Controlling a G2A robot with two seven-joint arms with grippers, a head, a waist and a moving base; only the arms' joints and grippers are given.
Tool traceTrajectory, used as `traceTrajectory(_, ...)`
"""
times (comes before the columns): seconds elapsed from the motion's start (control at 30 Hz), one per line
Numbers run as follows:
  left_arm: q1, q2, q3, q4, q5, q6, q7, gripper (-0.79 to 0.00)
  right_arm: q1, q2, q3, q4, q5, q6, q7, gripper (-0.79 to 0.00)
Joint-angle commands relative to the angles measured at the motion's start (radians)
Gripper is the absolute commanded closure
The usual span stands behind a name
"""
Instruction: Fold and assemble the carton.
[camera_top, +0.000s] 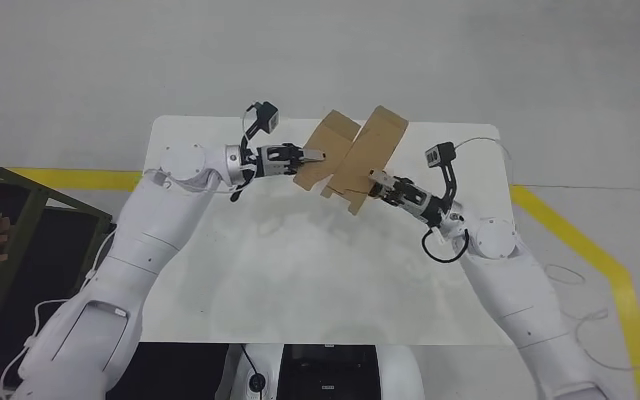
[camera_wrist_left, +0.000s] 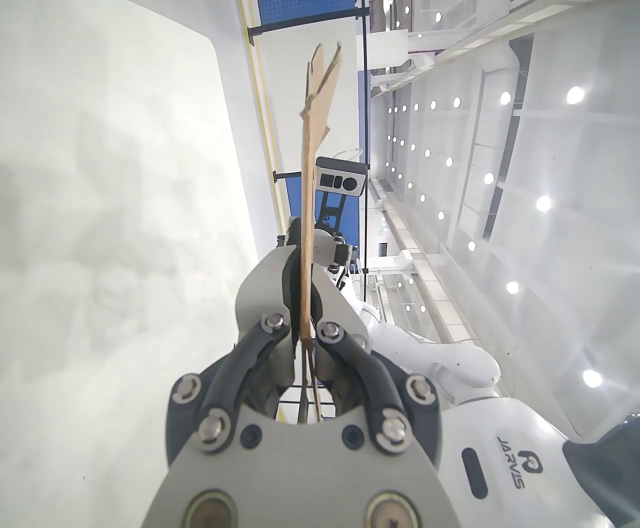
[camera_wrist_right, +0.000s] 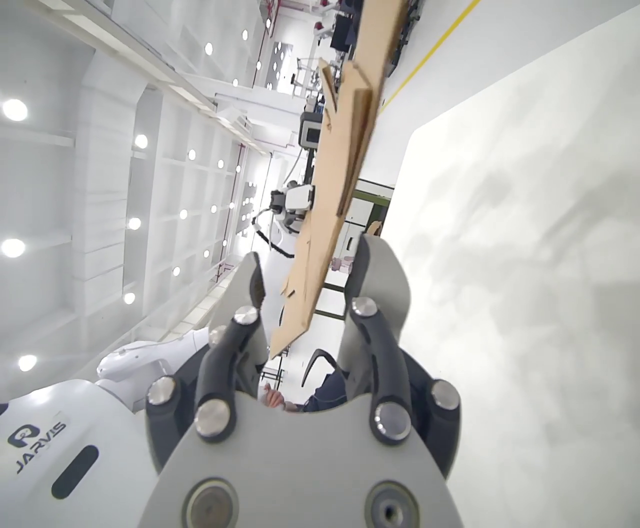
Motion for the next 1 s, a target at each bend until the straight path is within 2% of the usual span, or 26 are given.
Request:
traceTrajectory(0.0, -0.012, 0.002, -0.005, 0.012, 0.002, 0.0, -0.041, 0.0, 0.005, 0.002, 0.008, 0.017, 0.012, -0.024, 0.05, -0.785)
traceTrajectory(0.3, -0.054, 0.007, -0.018, 0.057, -0.013, -0.068, -0.228, 0.0, 0.03, 0.014, 0.039, 0.086, 0.069, -0.135, 0.265, -0.785)
traceTrajectory(0.67, -0.071, 0.003, 0.016, 0.064, -0.016, -0.094, -0.358, 0.0, 0.031, 0.023, 0.05, 0.103, 0.101, -0.174, 0.306, -0.785)
traceTrajectory(0.73, -0.075, 0.001, 0.027, 0.066, -0.018, -0.092, -0.374, 0.0, 0.032, 0.025, 0.046, 0.1, 0.097, -0.171, 0.309, -0.723)
traceTrajectory(0.83, -0.081, -0.003, 0.039, 0.07, -0.018, -0.095, -0.38, 0.0, 0.036, 0.027, 0.036, 0.098, 0.096, -0.166, 0.314, -0.591)
traceTrajectory(0.87, -0.082, -0.004, 0.042, 0.071, -0.019, -0.096, -0.38, 0.0, 0.037, 0.027, 0.032, 0.097, 0.097, -0.164, 0.315, -0.539)
traceTrajectory(0.9, -0.084, -0.005, 0.044, 0.072, -0.02, -0.097, -0.381, 0.0, 0.039, 0.028, 0.027, 0.097, 0.098, -0.163, 0.317, -0.413)
traceTrajectory(0.97, -0.087, -0.006, 0.049, 0.074, -0.019, -0.099, -0.381, 0.0, 0.041, 0.028, 0.016, 0.096, 0.101, -0.159, 0.32, -0.342)
